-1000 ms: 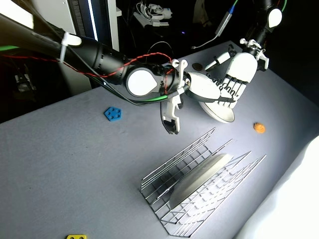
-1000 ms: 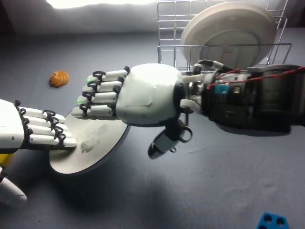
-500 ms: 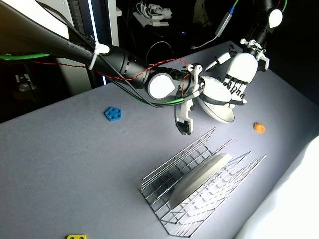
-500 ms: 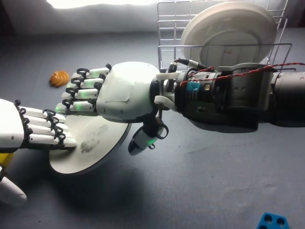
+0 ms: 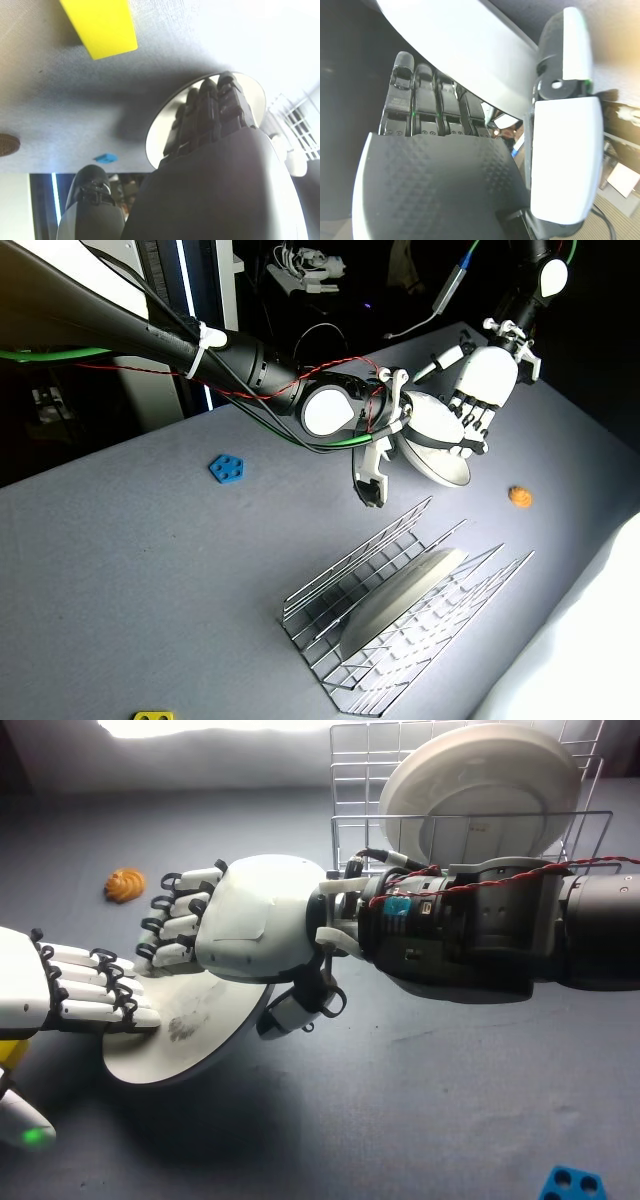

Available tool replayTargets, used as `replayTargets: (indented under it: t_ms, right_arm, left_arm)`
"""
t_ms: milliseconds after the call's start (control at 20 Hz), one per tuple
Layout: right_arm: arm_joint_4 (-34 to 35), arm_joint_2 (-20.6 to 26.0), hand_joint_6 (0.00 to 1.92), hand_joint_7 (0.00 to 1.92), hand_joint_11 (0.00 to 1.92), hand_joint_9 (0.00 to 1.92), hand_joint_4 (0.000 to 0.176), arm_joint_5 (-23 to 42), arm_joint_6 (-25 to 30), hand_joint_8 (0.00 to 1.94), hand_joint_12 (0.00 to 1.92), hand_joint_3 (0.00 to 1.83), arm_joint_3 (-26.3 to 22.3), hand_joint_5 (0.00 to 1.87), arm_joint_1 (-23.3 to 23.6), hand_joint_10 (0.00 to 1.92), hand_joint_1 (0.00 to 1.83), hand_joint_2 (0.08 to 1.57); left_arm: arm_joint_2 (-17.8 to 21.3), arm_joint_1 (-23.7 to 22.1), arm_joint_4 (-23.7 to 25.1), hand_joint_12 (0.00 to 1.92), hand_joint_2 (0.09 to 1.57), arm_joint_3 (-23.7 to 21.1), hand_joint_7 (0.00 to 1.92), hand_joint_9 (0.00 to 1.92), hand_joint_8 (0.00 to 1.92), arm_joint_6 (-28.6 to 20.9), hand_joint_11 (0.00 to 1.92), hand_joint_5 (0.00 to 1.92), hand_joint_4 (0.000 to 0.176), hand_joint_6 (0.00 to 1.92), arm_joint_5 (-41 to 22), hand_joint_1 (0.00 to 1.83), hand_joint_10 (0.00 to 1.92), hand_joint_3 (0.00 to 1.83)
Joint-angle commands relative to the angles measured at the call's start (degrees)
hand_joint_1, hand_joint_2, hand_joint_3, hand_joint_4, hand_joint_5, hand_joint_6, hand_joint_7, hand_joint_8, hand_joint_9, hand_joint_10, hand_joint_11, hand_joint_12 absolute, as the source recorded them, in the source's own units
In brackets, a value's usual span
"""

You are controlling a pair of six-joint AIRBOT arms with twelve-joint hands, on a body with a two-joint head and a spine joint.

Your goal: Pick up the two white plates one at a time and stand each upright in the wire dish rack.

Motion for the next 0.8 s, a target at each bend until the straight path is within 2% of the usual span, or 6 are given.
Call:
replayTargets:
  t_ms: [0,350,400,500,550,750]
  right_arm:
    - [0.72,-0.01,0.02,0.43,0.00,0.42,0.000,6.24,-0.20,0.02,1.16,0.00,-0.10,0.44,0.60,0.05,1.05,0.95]
    - [0.79,0.16,0.03,0.93,0.22,0.90,0.000,6.12,-0.19,0.02,1.42,0.00,-0.13,0.87,0.47,0.08,1.13,1.09]
    - [0.93,0.24,0.84,0.97,0.31,0.95,0.000,5.95,-0.19,0.02,1.43,0.00,-0.15,0.92,0.49,0.08,1.14,1.13]
    - [2.19,0.56,1.10,1.04,0.56,1.08,0.010,5.52,-0.18,0.83,1.33,0.00,-0.32,0.91,0.75,0.11,1.21,1.12]
    - [2.48,0.73,1.03,1.06,0.63,0.96,0.000,5.43,-0.17,0.78,1.31,0.00,-0.45,0.93,0.87,0.96,1.34,1.10]
    - [2.54,2.22,0.84,1.11,0.78,1.00,0.000,5.38,0.07,0.72,1.24,0.00,-2.39,1.02,1.47,1.08,1.39,1.07]
  left_arm:
    - [-0.46,0.33,-0.83,0.00,1.04,0.32,0.02,0.01,0.00,-0.13,0.00,0.02,0.000,0.00,-0.06,0.00,0.00,0.00]
    - [-0.42,1.23,-2.65,0.00,1.04,1.13,0.02,0.01,0.00,0.22,0.00,0.03,0.000,0.00,-0.57,0.00,0.00,0.00]
    - [-0.37,1.61,-3.15,0.00,1.03,1.18,0.01,0.00,0.00,0.37,0.00,0.03,0.000,0.00,-0.61,0.00,0.00,0.00]
    - [-0.37,2.10,-3.31,0.00,1.02,1.26,0.01,0.01,0.00,0.52,0.00,0.03,0.000,0.00,-0.64,0.00,0.01,0.00]
    - [-0.39,2.11,-3.31,0.00,1.03,1.28,0.02,0.01,0.00,0.52,0.00,0.03,0.000,0.01,-0.64,0.00,0.01,0.00]
    - [0.38,1.28,-5.51,0.00,1.05,0.81,0.02,0.01,0.00,0.51,0.00,0.03,0.000,0.00,-1.88,0.00,0.00,0.01]
